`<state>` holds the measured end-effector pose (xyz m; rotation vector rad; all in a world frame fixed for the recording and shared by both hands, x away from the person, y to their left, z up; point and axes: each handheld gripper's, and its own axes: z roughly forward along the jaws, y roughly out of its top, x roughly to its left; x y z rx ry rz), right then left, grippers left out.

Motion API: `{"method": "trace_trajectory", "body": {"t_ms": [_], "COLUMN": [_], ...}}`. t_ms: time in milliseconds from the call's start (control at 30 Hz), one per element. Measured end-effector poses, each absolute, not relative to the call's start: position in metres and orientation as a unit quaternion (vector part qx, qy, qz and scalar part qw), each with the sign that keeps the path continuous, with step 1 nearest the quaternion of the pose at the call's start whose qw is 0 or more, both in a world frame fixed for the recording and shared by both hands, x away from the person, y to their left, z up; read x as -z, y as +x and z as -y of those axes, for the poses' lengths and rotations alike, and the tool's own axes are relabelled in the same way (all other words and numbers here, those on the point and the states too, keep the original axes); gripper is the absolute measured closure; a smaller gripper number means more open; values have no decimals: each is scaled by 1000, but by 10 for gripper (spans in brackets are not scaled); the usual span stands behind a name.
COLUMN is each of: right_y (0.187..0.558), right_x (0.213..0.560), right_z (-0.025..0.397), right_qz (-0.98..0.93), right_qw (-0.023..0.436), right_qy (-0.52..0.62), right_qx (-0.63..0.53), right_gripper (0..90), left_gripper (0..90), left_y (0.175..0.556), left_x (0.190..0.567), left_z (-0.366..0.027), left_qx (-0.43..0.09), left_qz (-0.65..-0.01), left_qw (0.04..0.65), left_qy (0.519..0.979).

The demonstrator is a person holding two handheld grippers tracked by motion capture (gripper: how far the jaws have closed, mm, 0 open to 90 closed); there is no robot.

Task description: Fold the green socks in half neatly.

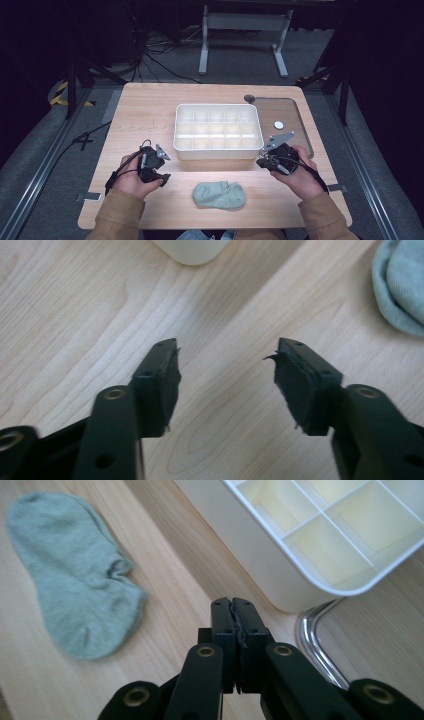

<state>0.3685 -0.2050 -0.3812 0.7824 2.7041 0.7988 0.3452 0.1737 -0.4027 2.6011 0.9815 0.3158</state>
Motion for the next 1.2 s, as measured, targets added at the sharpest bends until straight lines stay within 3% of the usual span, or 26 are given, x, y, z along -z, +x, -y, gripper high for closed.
{"method": "trace_trajectory", "body": {"t_ms": [100, 200, 367, 467, 567, 733, 1200], "right_y": [361, 356, 356, 355, 354, 352, 341], "right_x": [383, 390, 398, 400, 401, 406, 429], "right_z": [197, 193, 190, 185, 182, 175, 132], "right_qz": [-924, -928, -925, -921, -918, -919, -926], "right_qw": [98, 90, 83, 79, 72, 66, 26], "right_qy": [256, 247, 251, 249, 249, 247, 220], "right_qx": [-268, -264, -271, -287, -299, -300, -306], "right_gripper": [886, 864, 817, 816, 813, 848, 893], "left_gripper": [421, 542, 540, 528, 519, 562, 547], "left_y": [348, 347, 345, 346, 343, 341, 340], "left_x": [398, 391, 386, 383, 378, 377, 382], "left_z": [-170, -167, -159, -161, -156, -152, -143], "left_qx": [-61, -56, -39, -13, -50, -43, -42], "left_qz": [-344, -347, -338, -371, -373, -354, -334], "left_qw": [179, 201, 207, 296, 296, 289, 273], "left_qy": [920, 915, 917, 880, 878, 888, 901]}}
